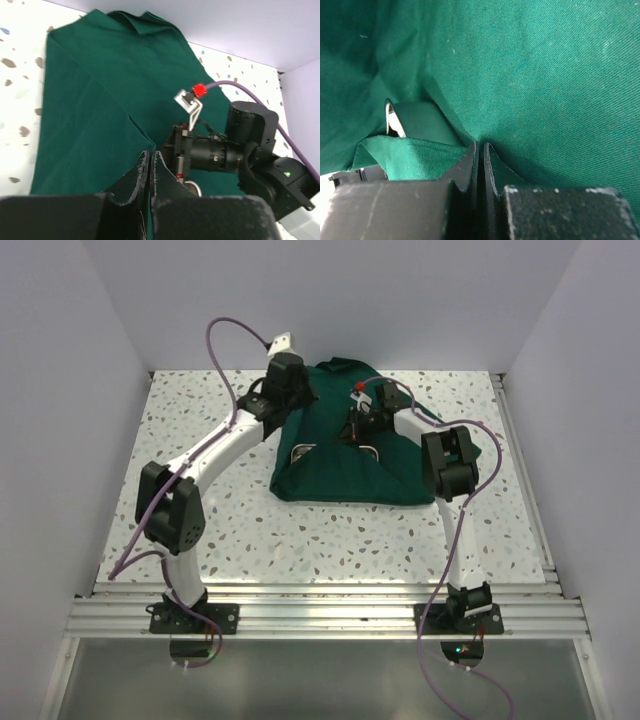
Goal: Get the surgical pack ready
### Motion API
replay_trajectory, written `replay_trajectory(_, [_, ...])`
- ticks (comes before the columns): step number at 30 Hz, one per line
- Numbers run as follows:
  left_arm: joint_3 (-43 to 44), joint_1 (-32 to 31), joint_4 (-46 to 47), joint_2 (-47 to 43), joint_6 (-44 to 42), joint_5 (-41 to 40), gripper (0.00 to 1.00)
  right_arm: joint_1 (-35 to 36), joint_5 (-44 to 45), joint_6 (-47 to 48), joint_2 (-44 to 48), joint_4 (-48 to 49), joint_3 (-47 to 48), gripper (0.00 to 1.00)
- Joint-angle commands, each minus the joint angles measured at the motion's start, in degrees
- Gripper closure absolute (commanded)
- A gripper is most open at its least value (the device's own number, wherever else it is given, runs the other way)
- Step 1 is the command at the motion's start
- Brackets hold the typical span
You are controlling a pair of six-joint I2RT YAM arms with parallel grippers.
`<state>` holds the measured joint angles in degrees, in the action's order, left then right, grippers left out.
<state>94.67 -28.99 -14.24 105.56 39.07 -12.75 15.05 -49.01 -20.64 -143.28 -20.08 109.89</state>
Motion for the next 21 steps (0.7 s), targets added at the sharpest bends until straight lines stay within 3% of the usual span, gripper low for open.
replay_trajectory(1, [4.28,-1.23,4.48,2.54,4.43,-1.22,1.0,1.65,5.33,1.92,-2.35,-2.07,-2.13,1.0])
replay_trajectory(14, [13.68,-10.02,12.22,13.44,8.3,-4.04,1.0,2.09,5.16,1.92,-3.58,-2.07,-1.61,1.0])
replay_trajectory(21, [13.35,-12.75,17.66,15.64,9.01,-2.54,1.0,2.27,5.07,1.84,-4.11,-2.25,-1.43,1.0])
